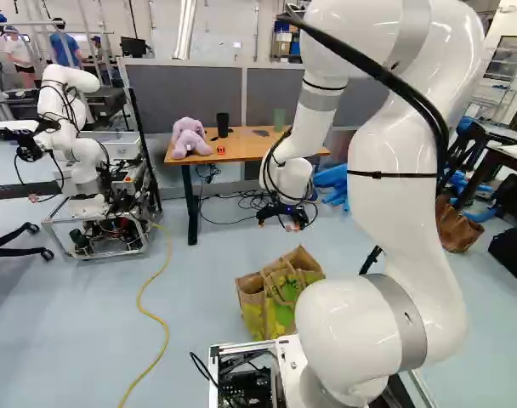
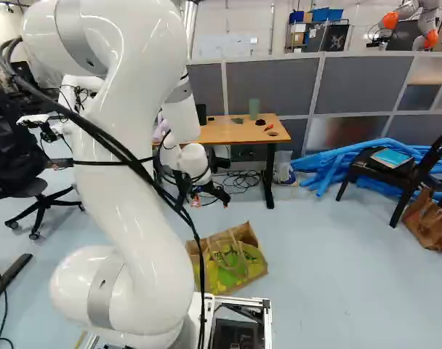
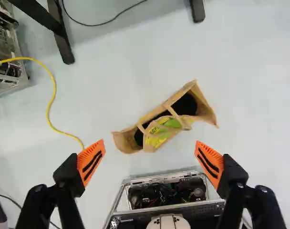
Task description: Pick up the bag on the ground and place it on the table
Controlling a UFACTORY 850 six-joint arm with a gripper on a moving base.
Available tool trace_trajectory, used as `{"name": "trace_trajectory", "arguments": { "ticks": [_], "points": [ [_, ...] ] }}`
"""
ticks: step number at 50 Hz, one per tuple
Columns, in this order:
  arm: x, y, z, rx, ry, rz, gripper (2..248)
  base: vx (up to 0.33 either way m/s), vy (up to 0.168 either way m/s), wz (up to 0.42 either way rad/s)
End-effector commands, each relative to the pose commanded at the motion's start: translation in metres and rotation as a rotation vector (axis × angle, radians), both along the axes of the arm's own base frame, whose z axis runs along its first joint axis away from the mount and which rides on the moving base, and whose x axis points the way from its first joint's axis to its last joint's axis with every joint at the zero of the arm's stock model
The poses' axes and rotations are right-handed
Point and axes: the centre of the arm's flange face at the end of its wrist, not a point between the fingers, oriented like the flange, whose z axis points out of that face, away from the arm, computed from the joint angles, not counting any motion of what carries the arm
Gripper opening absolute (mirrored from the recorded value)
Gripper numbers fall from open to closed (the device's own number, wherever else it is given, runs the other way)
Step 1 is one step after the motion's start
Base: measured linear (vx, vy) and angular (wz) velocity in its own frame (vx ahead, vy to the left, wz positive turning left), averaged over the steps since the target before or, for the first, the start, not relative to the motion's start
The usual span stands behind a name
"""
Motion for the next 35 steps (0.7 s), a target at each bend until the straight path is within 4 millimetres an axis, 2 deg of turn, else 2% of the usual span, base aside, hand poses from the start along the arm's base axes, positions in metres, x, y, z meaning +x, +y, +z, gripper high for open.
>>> {"name": "trace_trajectory", "arguments": {
  "ticks": [22,35],
  "points": [
    [0.033,-0.013,-0.034,0.023,0.089,-0.046,247,0.000,0.000,0.000],
    [0.041,-0.015,-0.053,0.024,0.110,-0.050,247,0.000,0.000,0.000]
  ]
}}
